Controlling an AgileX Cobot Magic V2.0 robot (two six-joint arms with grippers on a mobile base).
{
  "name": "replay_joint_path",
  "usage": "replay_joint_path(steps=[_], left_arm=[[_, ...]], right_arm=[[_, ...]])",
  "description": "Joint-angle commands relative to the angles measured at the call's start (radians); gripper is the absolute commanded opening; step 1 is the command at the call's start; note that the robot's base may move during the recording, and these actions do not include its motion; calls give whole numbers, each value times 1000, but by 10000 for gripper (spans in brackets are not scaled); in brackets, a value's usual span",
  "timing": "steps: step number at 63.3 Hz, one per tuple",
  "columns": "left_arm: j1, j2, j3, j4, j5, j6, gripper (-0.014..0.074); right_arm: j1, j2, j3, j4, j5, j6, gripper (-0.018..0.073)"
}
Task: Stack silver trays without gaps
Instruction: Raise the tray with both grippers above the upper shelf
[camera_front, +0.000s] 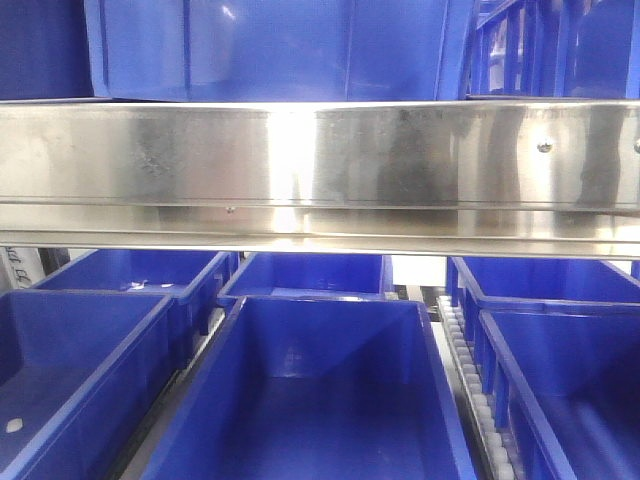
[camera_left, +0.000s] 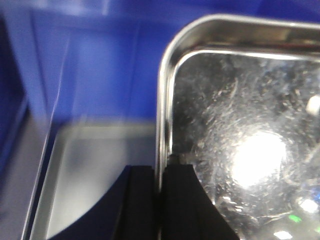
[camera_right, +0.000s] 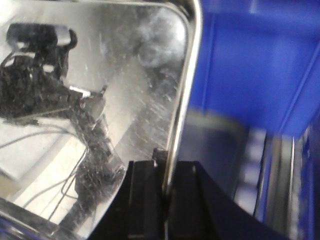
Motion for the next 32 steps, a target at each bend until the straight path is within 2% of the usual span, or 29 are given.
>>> replay_joint_path(steps=[1,14,32], left_arm=[[15,36,-9,3,-9,-1,-16],[13,94,-9,-5,57,-1,-16],[13,118,-9,5,74,-1,-10]], right_arm=[[9,20,-1,-12,-13,-26,-77],[9,70,-1,-12,-15,-26,-77],[9,116,-1,-12,-71,-26,-75]])
